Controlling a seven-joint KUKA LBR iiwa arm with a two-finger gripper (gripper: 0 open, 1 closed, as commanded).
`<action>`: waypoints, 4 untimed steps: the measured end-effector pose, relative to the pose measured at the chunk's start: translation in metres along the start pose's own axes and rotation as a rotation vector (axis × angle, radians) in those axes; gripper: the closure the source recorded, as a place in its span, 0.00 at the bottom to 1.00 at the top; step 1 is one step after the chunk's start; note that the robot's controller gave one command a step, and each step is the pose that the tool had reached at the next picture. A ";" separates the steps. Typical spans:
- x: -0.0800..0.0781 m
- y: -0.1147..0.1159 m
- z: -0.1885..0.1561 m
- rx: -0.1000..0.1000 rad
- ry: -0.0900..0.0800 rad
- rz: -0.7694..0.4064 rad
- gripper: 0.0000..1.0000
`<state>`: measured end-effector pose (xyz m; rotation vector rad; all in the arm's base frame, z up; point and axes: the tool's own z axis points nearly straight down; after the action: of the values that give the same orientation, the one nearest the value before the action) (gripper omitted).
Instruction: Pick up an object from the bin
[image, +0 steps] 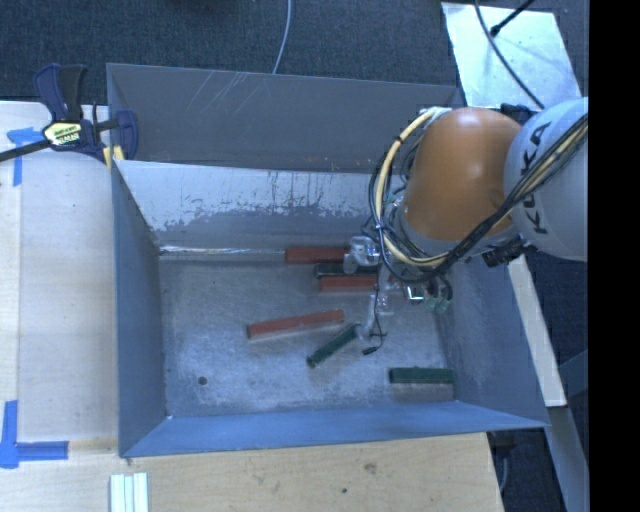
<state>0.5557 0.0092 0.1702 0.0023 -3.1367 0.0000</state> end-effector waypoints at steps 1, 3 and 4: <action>-0.002 0.000 -0.005 0.000 -0.008 0.000 0.00; -0.018 0.041 0.087 0.000 -0.003 0.001 0.00; -0.022 0.059 0.074 -0.001 -0.009 0.208 0.00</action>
Offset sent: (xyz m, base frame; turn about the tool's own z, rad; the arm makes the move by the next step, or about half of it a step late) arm 0.0239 0.0493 -0.1002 0.0440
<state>0.5768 0.0685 0.0960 -0.3236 -3.1293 -0.0011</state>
